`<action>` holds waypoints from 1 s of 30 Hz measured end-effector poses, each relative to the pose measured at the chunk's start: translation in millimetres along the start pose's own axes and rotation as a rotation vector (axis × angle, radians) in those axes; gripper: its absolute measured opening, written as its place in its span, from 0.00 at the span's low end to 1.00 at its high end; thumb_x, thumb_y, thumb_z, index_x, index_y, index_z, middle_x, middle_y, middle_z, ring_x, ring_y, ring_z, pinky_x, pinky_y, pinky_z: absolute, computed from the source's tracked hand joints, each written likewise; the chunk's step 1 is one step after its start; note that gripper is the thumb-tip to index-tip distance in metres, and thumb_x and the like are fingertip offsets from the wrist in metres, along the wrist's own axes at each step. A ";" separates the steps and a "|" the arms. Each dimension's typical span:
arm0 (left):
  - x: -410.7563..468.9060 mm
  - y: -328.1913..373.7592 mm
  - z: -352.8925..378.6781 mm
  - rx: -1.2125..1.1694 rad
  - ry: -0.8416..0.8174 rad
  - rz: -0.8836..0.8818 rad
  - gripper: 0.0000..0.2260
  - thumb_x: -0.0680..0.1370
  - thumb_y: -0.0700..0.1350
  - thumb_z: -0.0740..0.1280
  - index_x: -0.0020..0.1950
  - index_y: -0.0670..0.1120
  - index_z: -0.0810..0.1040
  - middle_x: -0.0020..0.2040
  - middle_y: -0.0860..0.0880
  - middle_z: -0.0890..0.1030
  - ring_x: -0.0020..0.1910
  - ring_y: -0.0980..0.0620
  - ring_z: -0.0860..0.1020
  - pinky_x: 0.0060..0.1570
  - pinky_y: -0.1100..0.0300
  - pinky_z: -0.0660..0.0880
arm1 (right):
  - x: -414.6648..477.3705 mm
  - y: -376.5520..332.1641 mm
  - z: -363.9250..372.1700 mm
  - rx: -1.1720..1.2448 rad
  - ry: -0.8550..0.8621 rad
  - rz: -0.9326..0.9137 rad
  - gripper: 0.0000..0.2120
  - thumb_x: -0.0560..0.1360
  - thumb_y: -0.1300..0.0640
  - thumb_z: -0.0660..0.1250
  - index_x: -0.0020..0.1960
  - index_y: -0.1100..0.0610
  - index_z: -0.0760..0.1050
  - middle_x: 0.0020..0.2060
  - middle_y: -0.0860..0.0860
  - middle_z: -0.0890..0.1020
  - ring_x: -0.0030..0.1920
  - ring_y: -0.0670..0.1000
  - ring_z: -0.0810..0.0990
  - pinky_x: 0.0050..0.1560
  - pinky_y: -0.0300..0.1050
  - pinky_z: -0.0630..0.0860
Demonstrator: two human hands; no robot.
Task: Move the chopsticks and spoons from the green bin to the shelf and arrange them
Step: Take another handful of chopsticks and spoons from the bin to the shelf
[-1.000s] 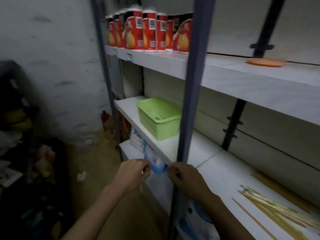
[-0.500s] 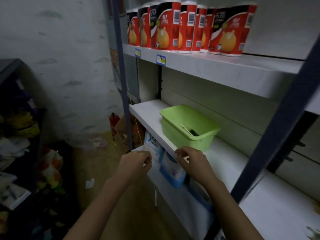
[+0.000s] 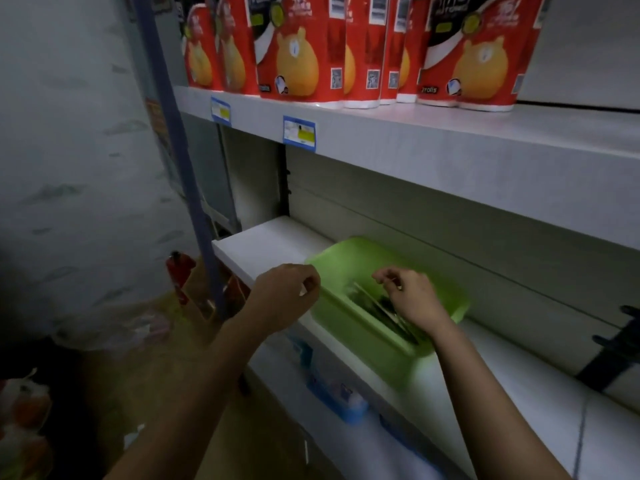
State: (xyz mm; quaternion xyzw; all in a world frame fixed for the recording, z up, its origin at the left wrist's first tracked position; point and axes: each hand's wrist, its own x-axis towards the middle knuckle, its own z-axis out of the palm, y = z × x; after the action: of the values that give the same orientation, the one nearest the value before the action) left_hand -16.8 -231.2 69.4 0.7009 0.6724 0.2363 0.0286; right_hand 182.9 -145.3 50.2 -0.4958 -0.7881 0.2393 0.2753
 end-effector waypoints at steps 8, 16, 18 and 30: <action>87.5 -23.1 36.0 -0.228 -0.104 0.173 0.04 0.75 0.42 0.66 0.45 0.45 0.80 0.40 0.52 0.80 0.42 0.50 0.79 0.43 0.57 0.75 | 52.0 32.4 0.1 -0.050 -0.106 0.199 0.14 0.74 0.71 0.55 0.53 0.65 0.77 0.54 0.60 0.81 0.57 0.59 0.78 0.56 0.44 0.72; 160.3 -27.5 83.9 -0.187 -0.555 0.312 0.07 0.75 0.40 0.65 0.50 0.42 0.80 0.46 0.48 0.81 0.46 0.48 0.80 0.47 0.58 0.76 | 61.7 52.1 9.9 -0.270 -0.331 0.397 0.13 0.78 0.59 0.57 0.59 0.60 0.75 0.59 0.59 0.78 0.59 0.58 0.76 0.59 0.47 0.73; 175.7 -31.8 98.2 -0.145 -0.680 0.329 0.08 0.75 0.40 0.64 0.52 0.42 0.79 0.51 0.46 0.82 0.49 0.48 0.79 0.47 0.61 0.73 | 64.3 52.9 20.7 -0.327 -0.422 0.439 0.14 0.79 0.56 0.57 0.60 0.60 0.75 0.60 0.59 0.77 0.59 0.58 0.75 0.59 0.49 0.73; 204.4 -42.4 143.1 0.118 -0.906 0.513 0.12 0.78 0.41 0.58 0.57 0.44 0.77 0.59 0.45 0.78 0.56 0.46 0.76 0.56 0.56 0.72 | 61.7 55.3 64.7 -0.499 -0.558 0.616 0.17 0.76 0.52 0.64 0.60 0.61 0.74 0.60 0.59 0.78 0.58 0.59 0.78 0.55 0.50 0.75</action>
State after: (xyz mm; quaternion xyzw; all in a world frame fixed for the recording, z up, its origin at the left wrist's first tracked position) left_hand -6.5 8.0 -12.9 0.8753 0.4116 -0.1294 0.2184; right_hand 153.4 -73.8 -21.1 -0.6740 -0.6816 0.2373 -0.1576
